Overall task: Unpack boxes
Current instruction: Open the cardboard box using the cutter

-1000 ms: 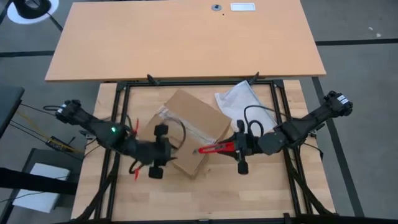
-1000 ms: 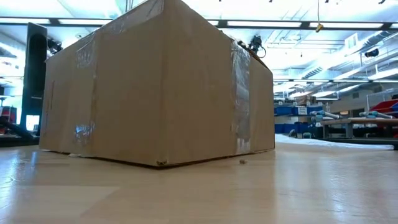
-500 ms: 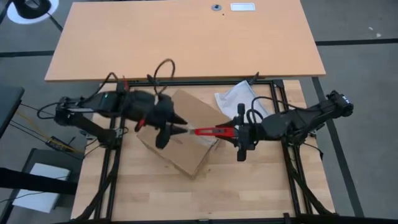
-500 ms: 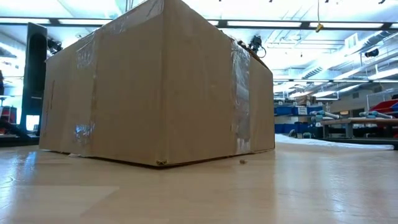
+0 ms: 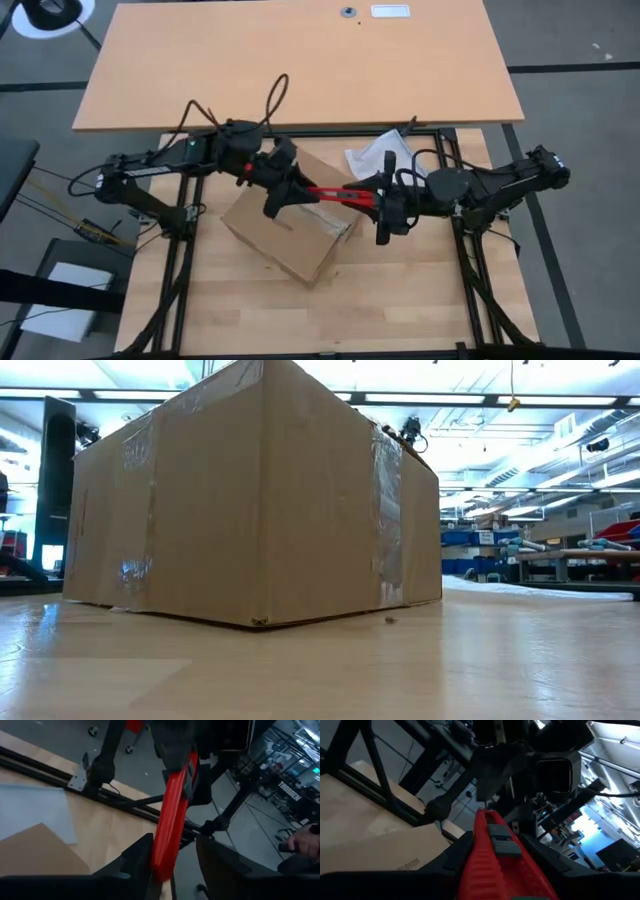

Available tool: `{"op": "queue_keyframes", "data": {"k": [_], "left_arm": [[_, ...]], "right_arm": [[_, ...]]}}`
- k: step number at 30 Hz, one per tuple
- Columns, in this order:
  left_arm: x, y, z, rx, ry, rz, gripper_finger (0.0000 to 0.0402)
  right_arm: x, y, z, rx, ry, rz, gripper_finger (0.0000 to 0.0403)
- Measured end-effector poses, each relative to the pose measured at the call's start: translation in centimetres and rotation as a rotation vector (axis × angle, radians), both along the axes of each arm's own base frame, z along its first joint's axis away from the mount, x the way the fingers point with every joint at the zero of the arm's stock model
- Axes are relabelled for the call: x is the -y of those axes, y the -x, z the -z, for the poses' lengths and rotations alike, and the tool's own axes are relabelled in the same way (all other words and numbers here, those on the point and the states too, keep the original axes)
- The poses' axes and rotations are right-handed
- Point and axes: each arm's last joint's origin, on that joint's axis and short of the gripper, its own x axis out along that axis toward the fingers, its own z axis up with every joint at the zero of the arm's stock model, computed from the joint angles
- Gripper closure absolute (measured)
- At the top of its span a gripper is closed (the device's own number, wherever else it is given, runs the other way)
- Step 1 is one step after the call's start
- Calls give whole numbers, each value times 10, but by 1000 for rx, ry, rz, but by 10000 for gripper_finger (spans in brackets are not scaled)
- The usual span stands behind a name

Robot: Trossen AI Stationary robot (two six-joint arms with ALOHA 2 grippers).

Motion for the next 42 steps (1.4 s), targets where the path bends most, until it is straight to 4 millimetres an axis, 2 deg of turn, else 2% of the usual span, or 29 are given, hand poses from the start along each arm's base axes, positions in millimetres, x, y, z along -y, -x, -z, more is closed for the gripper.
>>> {"op": "queue_keyframes", "data": {"k": [10, 13, 17, 21, 26, 31, 35, 42], "left_arm": [[-7, -13, 4, 33, -22, -2, 251], [-7, -18, 3, 68, -44, 6, 282], [-7, -20, 3, 99, -83, 30, 353], [-9, -17, 0, 121, -128, 22, 357], [-13, -1, -21, 204, -222, -58, 357], [-21, 7, -35, 251, -277, -86, 357], [-25, 8, -38, 261, -301, -99, 357], [-27, 5, -35, 249, -308, -88, 357]], "right_arm": [[6, -2, 0, 4, -2, 28, 256], [6, -1, -1, 8, -5, 28, 246], [6, -1, 0, 1, -29, 39, 239], [8, -2, 0, 28, -151, 53, 238], [16, -4, -6, 158, -494, 99, 237], [33, -8, -18, 301, -785, -18, 236], [42, -9, -24, 357, -865, -89, 236], [49, -8, -30, 423, -867, -96, 238]]}}
